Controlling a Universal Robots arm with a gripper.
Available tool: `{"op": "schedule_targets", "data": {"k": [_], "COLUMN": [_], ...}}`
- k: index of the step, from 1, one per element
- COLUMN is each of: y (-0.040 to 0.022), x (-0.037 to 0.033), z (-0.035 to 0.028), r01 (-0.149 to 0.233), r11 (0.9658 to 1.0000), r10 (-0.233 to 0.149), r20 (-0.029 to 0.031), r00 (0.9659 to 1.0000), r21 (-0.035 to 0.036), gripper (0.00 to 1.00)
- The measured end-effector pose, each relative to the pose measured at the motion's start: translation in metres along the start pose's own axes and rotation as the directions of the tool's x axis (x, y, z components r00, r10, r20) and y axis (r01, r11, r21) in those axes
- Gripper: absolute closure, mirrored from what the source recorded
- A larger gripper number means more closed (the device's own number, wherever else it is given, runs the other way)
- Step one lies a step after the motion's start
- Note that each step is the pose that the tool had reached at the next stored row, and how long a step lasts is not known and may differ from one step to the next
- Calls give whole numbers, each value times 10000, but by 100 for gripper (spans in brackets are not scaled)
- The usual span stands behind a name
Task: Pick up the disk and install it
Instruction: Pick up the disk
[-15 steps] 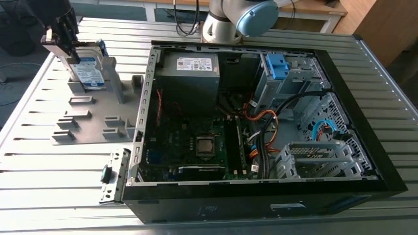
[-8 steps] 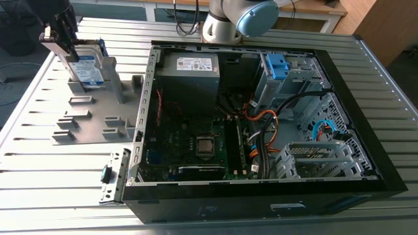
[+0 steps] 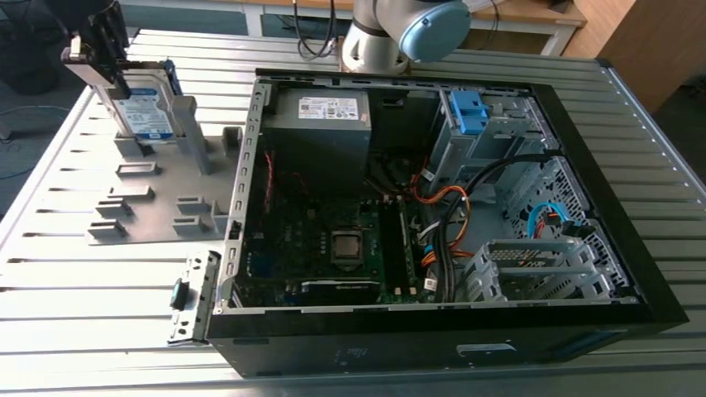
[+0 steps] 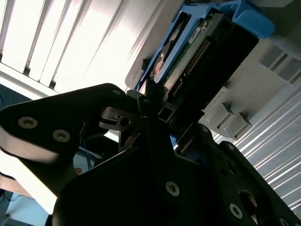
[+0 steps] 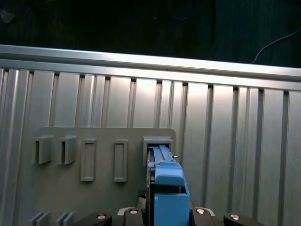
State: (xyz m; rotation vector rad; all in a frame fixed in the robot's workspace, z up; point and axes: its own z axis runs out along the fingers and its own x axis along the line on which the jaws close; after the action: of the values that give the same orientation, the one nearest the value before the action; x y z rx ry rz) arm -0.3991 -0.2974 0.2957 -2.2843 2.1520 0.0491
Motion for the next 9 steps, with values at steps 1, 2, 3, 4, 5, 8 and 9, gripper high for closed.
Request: {"op": "schedule_targets", "data": {"k": [1, 2, 3, 4, 5, 8, 9], "y": [0, 0, 1, 1, 1, 2, 2], "x": [0, -1, -1, -1, -1, -2, -3], "z": [-11, -22, -35, -47, -60, -99, -111], "r01": [0, 0, 0, 1, 1, 0, 1], "r11": [10000, 10000, 10000, 10000, 10000, 10000, 10000], "r10": [0, 0, 0, -1, -1, 0, -1], "r20": [0, 1, 1, 1, 2, 2, 3], "r00": [10000, 10000, 10000, 10000, 10000, 10000, 10000], "r21": [1, 1, 0, 1, 1, 1, 1], "gripper": [63, 63, 63, 63, 63, 63, 63]}}
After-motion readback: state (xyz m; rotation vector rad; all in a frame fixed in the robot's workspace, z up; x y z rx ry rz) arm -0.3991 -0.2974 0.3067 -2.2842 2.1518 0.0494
